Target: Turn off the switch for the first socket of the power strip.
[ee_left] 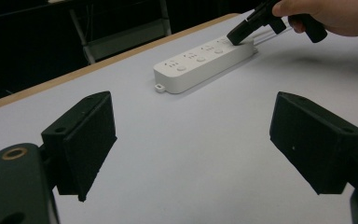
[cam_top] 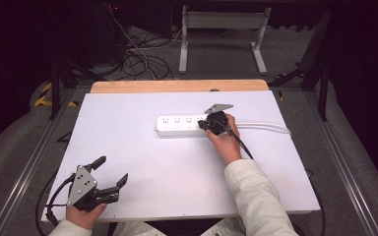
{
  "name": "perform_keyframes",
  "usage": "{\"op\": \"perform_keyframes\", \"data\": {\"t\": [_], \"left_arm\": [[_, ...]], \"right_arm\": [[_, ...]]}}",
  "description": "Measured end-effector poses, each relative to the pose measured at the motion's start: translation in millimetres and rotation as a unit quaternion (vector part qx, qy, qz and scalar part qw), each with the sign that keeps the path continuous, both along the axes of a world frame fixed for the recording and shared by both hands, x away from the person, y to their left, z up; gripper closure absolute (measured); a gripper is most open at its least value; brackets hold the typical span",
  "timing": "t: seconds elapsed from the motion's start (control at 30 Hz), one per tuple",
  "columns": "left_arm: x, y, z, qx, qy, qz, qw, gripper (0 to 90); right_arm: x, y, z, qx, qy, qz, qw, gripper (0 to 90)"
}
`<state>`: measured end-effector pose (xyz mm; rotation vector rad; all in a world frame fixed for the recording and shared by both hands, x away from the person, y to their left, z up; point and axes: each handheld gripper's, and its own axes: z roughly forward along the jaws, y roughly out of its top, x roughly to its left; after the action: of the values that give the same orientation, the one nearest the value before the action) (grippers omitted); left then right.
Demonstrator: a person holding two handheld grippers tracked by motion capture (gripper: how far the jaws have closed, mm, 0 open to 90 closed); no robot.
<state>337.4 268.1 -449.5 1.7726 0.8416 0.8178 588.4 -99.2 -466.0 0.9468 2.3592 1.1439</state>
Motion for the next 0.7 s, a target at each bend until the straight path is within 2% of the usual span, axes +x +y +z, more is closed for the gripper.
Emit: {"op": "perform_keyframes", "data": {"t": [0.4, 0.7], "left_arm": [[-0.5, -0.2, 0.4, 0.001, 0.000, -0.001, 1.0000, 15.1], [-0.2, -0.3, 0.2, 0.004, -0.001, -0.001, 1.0000, 15.1]], "right_arm": [[-1.3, 2.3, 0.9, -0.008, 0.000, -0.005, 1.0000, 90.0], [-1.0, 1.6, 1.4, -0.002, 0.015, -0.008, 0.9999, 90.0]]}}
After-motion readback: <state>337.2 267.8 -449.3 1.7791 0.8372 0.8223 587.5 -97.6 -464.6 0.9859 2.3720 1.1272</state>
